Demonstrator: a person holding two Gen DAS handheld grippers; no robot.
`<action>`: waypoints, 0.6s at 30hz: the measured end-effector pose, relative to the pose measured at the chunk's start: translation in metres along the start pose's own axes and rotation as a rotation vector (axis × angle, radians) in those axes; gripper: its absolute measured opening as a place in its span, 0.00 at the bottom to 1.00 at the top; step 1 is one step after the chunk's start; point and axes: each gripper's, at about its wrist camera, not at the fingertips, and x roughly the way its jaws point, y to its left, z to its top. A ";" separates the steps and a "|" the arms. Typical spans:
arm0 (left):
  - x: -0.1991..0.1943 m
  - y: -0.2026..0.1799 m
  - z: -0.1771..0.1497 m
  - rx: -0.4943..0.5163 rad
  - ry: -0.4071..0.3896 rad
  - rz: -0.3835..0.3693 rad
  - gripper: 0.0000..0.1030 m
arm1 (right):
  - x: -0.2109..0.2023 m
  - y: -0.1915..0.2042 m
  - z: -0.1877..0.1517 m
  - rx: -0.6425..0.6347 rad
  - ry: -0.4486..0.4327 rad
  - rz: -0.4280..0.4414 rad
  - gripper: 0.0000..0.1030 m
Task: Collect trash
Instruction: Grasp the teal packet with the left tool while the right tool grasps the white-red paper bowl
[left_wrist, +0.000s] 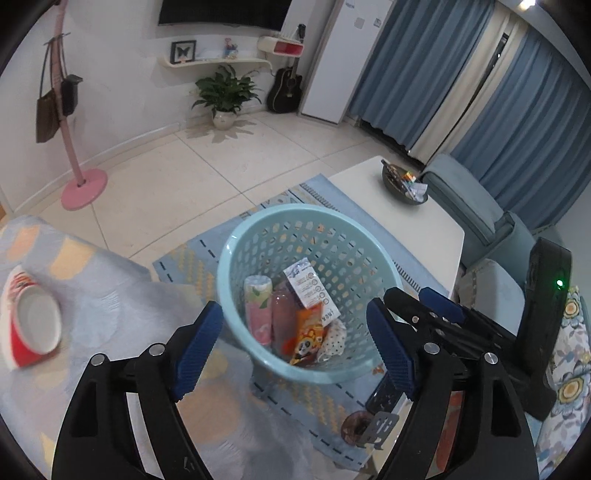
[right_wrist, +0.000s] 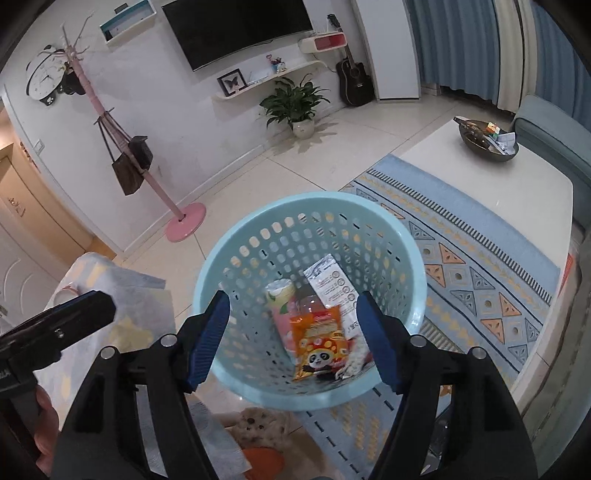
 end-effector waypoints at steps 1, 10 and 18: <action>-0.007 0.002 -0.002 -0.007 -0.012 -0.003 0.76 | -0.003 0.005 0.000 -0.005 -0.001 0.002 0.65; -0.083 0.050 -0.027 -0.093 -0.134 0.019 0.76 | -0.030 0.064 -0.001 -0.092 -0.033 0.065 0.65; -0.162 0.114 -0.061 -0.173 -0.282 0.136 0.80 | -0.040 0.148 -0.014 -0.233 -0.045 0.134 0.69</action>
